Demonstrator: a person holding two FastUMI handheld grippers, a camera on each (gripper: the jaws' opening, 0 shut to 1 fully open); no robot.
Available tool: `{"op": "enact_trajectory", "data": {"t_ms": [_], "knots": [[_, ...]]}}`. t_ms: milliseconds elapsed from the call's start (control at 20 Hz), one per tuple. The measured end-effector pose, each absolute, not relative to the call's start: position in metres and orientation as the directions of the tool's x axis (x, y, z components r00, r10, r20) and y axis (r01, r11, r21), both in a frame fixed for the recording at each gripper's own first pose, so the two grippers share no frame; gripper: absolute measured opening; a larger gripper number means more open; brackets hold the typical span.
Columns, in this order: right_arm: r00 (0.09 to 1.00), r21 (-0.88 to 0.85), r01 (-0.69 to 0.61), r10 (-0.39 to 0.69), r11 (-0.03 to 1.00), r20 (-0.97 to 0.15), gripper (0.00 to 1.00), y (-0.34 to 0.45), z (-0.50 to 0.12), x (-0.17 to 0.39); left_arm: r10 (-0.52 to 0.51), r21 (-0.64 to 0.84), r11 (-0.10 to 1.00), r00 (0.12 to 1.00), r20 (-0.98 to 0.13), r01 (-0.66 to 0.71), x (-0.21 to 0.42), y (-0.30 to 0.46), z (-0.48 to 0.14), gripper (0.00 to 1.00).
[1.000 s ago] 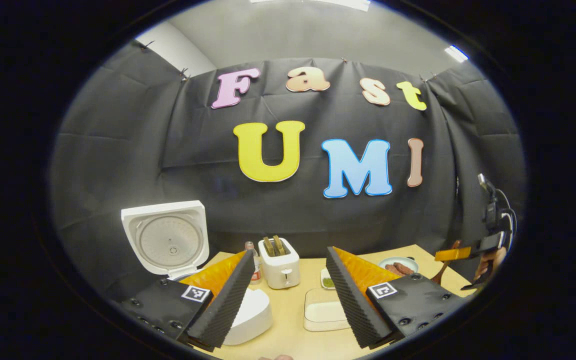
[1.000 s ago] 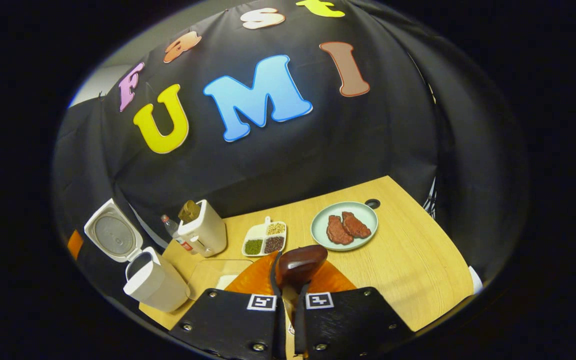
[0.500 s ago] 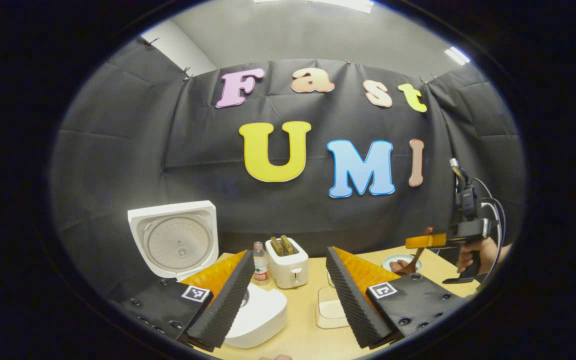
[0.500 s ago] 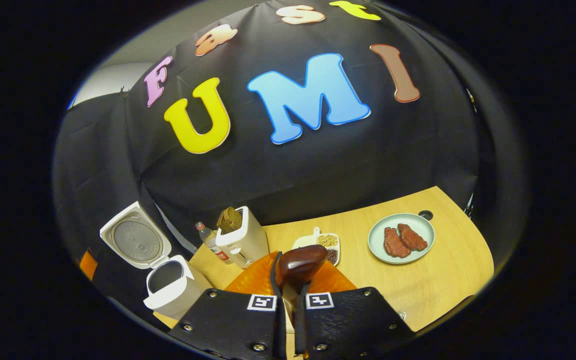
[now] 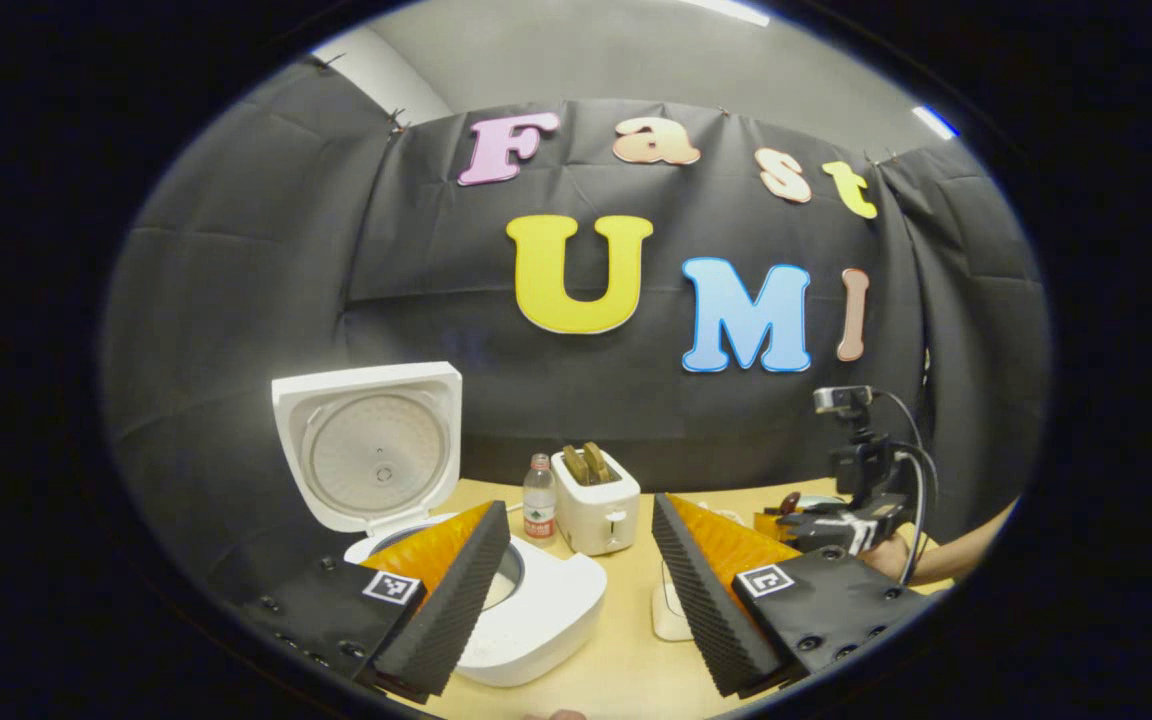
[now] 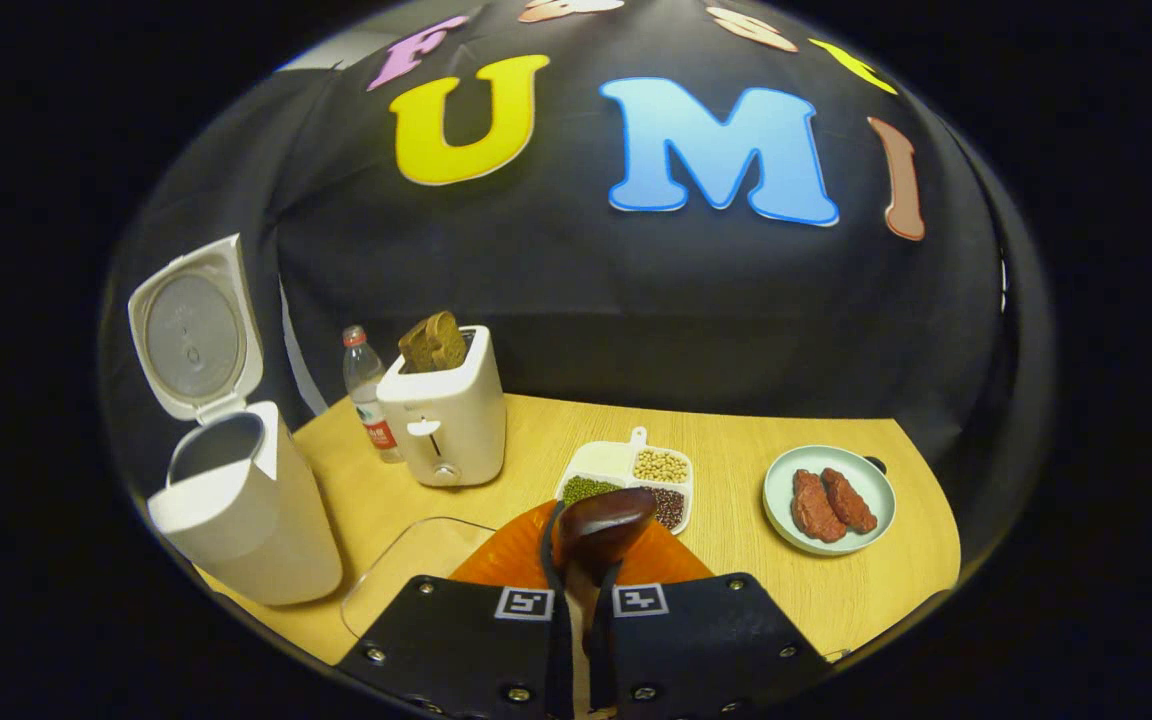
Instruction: Close the left gripper, press the button to open the rice cooker; take a wooden spoon from the chopstick holder with the right hand, scoop a spoonful of rice and pour it into the rice cooker, then put the wooden spoon back into the chopstick holder.
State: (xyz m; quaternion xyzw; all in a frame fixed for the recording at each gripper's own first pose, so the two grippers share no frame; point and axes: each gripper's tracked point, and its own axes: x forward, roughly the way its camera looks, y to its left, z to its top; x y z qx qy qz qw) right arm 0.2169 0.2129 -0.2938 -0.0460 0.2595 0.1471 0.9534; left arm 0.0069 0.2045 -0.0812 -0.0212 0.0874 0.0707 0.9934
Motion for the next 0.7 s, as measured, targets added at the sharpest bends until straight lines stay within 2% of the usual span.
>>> {"op": "enact_trajectory", "data": {"t_ms": [150, 400, 700], "knots": [[0.781, 0.042, -0.342, 0.309, 0.939, -0.543, 0.07, 0.238, -0.315, 0.203, 0.137, -0.036, 0.989, 0.971, -0.195, -0.146, 0.009, 0.213, -0.09, 0.98], [0.715, 0.301, -0.33, 0.445, 0.895, -0.539, 0.07, 0.287, -0.315, 0.185, 0.151, -0.034, 0.986, 0.968, -0.203, -0.161, 0.007, 0.223, -0.093, 0.99], [0.654, 0.582, -0.157, 0.526, 0.798, -0.544, 0.07, 0.284, -0.322, 0.181, 0.154, -0.032, 0.986, 0.968, -0.2, -0.164, 0.004, 0.226, -0.092, 0.99]]}}
